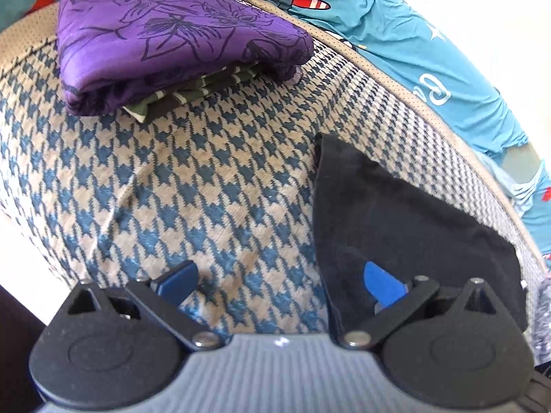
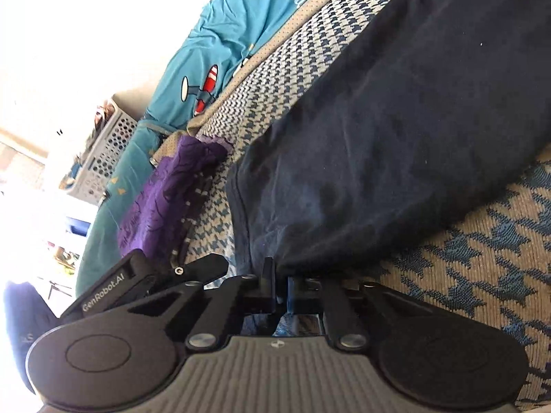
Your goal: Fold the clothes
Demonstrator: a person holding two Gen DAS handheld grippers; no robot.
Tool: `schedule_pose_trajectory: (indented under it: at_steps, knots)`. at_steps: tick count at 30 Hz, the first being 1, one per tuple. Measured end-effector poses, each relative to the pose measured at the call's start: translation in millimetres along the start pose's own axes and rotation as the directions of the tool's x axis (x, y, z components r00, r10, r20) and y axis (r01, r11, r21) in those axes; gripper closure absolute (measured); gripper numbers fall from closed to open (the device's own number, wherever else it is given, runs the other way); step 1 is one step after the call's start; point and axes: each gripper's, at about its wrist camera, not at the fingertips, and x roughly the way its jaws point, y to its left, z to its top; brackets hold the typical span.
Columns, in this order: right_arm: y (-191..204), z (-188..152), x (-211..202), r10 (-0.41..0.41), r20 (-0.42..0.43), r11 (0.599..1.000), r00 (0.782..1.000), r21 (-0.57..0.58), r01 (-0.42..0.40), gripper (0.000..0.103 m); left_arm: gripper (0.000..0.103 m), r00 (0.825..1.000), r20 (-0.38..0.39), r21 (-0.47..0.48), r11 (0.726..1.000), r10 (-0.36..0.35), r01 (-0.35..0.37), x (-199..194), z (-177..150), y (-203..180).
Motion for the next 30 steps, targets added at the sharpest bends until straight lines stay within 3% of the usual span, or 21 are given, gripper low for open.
schedule_pose_trajectory:
  at_steps: [6,11,15,17,20,22,24,27,30]
  knots:
    - [-2,13,-13,0.061,0.032,0.996,0.998,0.063,-0.063,0.095,0.0,0.991,-0.036,-0.064,0.99,-0.126,0.124,5,9,-2]
    - [-2,19,-18,0.08,0.047,0.993,0.996,0.084,-0.084,0.095,0.0,0.97,-0.106,-0.097,0.973,-0.221,0.211,24,16,-14]
    - [-4,23,-19,0.091,0.046,0.991,0.995,0.097,-0.096,0.095,0.0,0.968,-0.114,-0.09,0.973,-0.222,0.213,34,21,-25]
    - [-5,24,-20,0.096,0.044,0.989,0.994,0.106,-0.101,0.095,0.0,0.959,-0.127,-0.094,0.966,-0.253,0.242,41,26,-30]
    - [-7,25,-20,0.102,0.043,0.987,0.994,0.119,-0.107,0.095,0.016,0.944,-0.158,-0.108,0.955,-0.29,0.276,55,35,-35]
    - [-7,26,-20,0.099,0.042,0.988,0.994,0.114,-0.103,0.095,0.038,0.939,-0.166,-0.122,0.951,-0.301,0.283,63,40,-35]
    - [-6,26,-20,0.08,0.034,0.992,0.996,0.094,-0.083,0.095,0.053,0.936,-0.158,-0.137,0.946,-0.314,0.294,67,43,-32]
    - [-4,24,-19,0.024,-0.006,0.999,1.0,0.038,-0.024,0.092,0.062,0.956,-0.117,-0.124,0.959,-0.27,0.256,67,41,-30]
    - [3,20,-19,-0.017,-0.043,0.998,0.999,-0.065,0.014,0.089,0.064,0.957,-0.107,-0.111,0.96,-0.27,0.258,65,39,-28]
